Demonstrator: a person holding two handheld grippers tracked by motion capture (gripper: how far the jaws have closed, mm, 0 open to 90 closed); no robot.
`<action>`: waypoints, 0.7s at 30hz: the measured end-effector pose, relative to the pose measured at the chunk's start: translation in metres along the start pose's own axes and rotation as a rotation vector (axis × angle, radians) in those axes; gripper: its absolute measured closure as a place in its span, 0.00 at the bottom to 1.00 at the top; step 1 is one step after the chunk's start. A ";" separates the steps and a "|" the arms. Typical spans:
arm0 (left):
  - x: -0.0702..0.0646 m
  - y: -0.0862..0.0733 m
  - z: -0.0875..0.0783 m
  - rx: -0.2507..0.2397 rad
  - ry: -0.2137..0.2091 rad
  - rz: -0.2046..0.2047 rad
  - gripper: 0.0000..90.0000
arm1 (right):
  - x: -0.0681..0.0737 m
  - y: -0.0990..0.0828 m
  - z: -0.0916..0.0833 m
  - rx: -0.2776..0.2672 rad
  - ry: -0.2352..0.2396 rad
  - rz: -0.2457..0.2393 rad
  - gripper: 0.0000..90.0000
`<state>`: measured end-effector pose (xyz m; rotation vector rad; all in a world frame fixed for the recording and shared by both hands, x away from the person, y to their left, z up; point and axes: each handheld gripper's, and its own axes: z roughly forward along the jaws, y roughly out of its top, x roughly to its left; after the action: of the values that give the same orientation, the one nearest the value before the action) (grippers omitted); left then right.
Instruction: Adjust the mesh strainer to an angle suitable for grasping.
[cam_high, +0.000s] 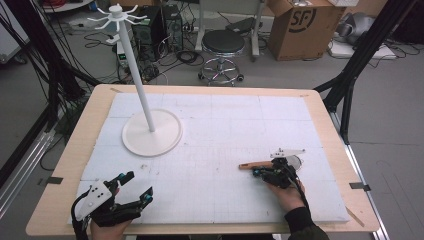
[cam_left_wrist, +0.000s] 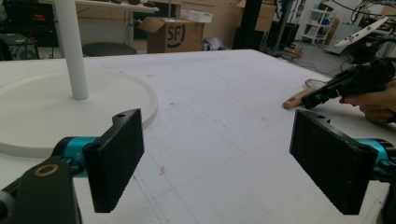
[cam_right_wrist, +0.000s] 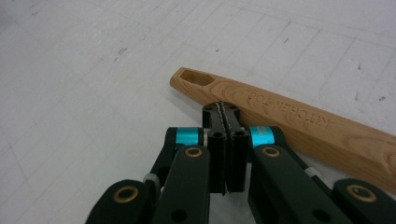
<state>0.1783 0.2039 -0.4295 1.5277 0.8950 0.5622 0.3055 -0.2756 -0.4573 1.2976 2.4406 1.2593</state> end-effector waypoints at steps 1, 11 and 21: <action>0.000 0.000 0.000 0.002 -0.002 0.001 0.20 | 0.000 0.001 0.001 -0.002 -0.003 0.006 1.00; -0.001 0.000 0.002 0.006 -0.015 0.003 0.20 | -0.008 0.012 0.011 -0.003 -0.003 0.080 1.00; -0.001 -0.001 0.004 0.014 -0.018 0.001 0.21 | -0.014 0.029 0.027 -0.019 -0.041 0.112 1.00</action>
<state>0.1803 0.2012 -0.4313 1.5433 0.8859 0.5430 0.3451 -0.2604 -0.4583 1.4583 2.3524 1.2641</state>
